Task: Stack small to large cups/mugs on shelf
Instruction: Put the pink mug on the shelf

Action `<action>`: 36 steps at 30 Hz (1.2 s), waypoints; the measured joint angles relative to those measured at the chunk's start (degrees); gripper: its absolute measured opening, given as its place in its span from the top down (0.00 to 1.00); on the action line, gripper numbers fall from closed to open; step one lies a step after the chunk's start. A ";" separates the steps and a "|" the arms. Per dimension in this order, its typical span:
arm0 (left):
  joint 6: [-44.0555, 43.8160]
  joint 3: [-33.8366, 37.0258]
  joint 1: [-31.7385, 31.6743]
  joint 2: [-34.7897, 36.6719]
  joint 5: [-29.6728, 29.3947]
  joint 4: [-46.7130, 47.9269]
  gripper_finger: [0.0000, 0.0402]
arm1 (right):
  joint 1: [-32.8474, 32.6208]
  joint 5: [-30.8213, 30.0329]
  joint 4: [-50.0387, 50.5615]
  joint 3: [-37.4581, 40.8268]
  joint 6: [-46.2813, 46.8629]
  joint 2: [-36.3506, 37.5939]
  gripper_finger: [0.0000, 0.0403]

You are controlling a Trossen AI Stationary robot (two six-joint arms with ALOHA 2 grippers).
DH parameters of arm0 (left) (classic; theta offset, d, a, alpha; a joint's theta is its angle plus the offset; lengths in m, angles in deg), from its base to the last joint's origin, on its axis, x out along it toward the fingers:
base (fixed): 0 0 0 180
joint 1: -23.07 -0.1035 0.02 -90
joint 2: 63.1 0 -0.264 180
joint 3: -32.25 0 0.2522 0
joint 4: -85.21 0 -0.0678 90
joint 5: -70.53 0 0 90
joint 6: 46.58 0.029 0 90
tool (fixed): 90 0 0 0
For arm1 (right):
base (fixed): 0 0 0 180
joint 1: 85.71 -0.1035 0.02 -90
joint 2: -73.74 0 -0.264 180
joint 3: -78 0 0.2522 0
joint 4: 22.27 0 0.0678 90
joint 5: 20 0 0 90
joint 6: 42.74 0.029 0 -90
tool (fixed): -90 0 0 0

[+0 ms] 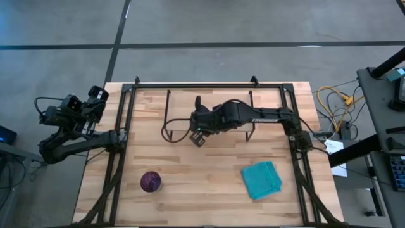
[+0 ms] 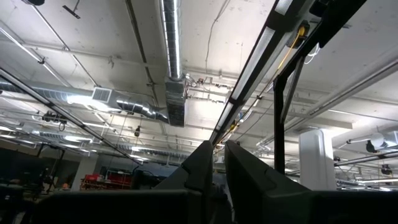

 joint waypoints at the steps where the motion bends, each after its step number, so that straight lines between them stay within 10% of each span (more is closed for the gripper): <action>1: 0.01 0.00 0.00 0.00 0.00 0.00 0.93 | 0.17 0.02 0.04 0.00 -0.26 0.13 0.97; 36: 0.01 0.00 0.01 0.00 0.01 -0.01 0.93 | 10.20 10.26 2.61 0.02 -2.88 1.18 0.97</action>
